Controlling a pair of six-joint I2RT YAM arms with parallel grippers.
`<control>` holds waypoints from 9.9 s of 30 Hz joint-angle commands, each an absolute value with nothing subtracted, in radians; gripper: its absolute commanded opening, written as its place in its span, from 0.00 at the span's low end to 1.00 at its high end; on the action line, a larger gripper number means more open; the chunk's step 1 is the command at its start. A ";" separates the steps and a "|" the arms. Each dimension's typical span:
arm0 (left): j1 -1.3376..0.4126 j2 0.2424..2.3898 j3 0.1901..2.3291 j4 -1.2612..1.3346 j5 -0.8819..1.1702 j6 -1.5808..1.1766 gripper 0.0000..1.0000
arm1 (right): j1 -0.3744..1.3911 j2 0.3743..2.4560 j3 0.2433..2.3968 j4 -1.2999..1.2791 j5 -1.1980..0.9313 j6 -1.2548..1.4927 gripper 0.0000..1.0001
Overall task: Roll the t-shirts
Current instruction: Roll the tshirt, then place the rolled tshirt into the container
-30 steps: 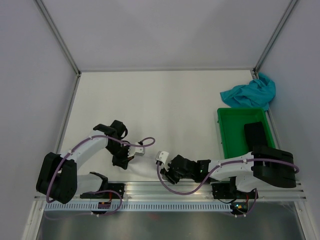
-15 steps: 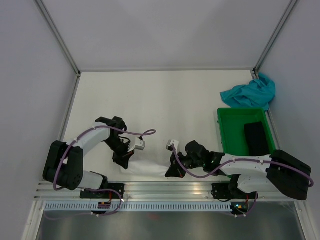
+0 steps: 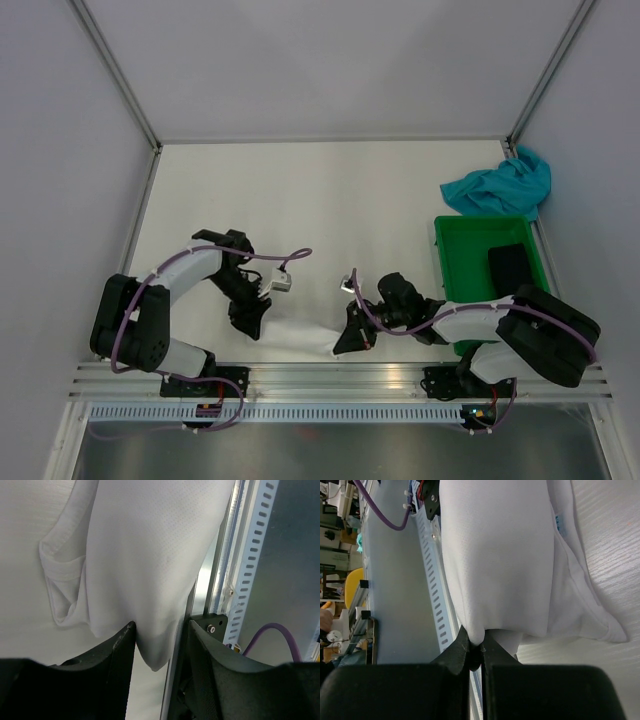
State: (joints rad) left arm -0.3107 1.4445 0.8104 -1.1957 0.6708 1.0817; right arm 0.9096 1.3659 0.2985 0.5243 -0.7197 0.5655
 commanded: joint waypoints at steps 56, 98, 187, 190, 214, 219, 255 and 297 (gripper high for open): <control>-0.273 1.733 0.974 -1.109 0.592 0.825 0.09 | 1.214 1.199 0.747 -0.147 0.207 -0.107 0.70; -0.275 1.763 1.009 -1.158 0.581 0.874 0.11 | 1.355 1.845 1.147 -0.270 0.187 -0.301 0.91; -0.147 1.477 1.069 -1.101 0.551 0.730 0.36 | 0.431 1.154 0.710 -0.205 -0.161 0.232 0.00; -0.146 1.480 1.074 -1.101 0.557 0.729 0.37 | 0.353 1.157 0.787 -0.288 -0.155 0.186 0.00; -0.147 1.493 1.117 -1.081 0.609 0.788 0.37 | -0.083 1.071 0.862 -0.586 0.207 -0.198 0.00; -0.147 1.494 1.123 -1.078 0.617 0.784 0.37 | -0.078 1.207 0.871 -0.597 0.092 -0.180 0.00; -0.147 1.542 1.158 -1.062 0.632 0.769 0.37 | -0.075 1.417 1.077 -0.586 0.009 -0.008 0.65; -0.109 1.537 1.158 -1.006 0.666 0.865 0.37 | -0.081 1.307 0.832 -0.802 -0.009 0.308 0.33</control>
